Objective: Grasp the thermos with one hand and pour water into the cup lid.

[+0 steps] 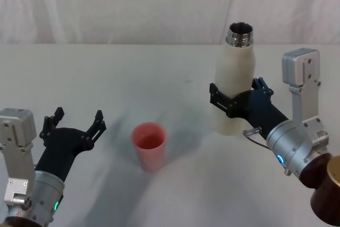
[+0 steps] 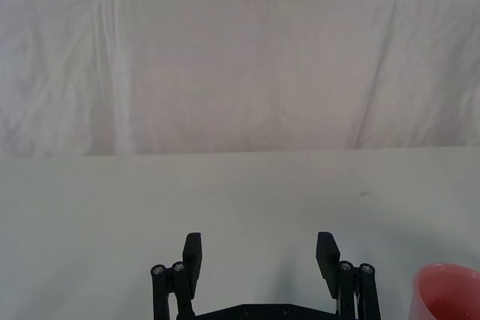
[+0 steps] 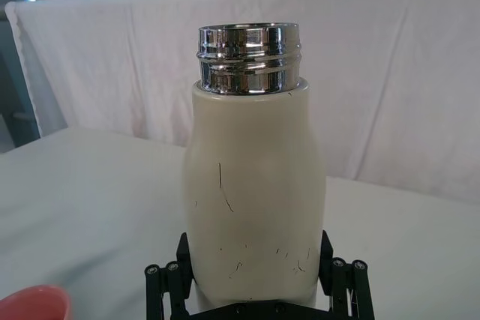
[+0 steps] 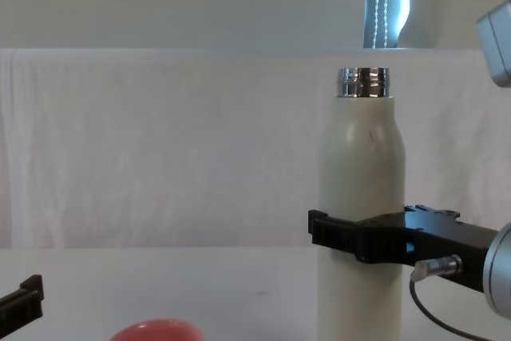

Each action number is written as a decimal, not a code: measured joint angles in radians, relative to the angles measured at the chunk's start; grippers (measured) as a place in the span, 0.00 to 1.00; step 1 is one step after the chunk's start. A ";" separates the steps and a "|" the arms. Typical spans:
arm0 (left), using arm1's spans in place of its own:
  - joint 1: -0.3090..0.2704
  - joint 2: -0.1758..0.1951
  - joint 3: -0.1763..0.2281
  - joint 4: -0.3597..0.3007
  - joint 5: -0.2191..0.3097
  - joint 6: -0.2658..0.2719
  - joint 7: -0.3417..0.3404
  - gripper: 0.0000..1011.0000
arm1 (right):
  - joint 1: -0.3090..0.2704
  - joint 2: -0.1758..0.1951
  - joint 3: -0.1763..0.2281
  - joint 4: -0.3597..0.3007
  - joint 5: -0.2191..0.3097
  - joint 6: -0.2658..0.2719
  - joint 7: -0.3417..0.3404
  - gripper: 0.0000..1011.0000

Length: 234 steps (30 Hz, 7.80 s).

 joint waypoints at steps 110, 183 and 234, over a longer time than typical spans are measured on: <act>0.000 0.000 0.000 0.000 0.000 0.000 0.000 0.99 | 0.183 0.009 -0.107 0.362 0.075 -0.217 -0.071 0.99; 0.000 0.000 0.000 0.000 0.000 0.000 0.000 0.99 | -0.174 0.096 0.001 0.040 0.003 -0.288 -0.141 0.99; 0.000 0.000 0.000 0.000 0.000 0.000 0.000 0.99 | -0.165 0.049 0.003 0.090 -0.076 -0.326 -0.163 0.99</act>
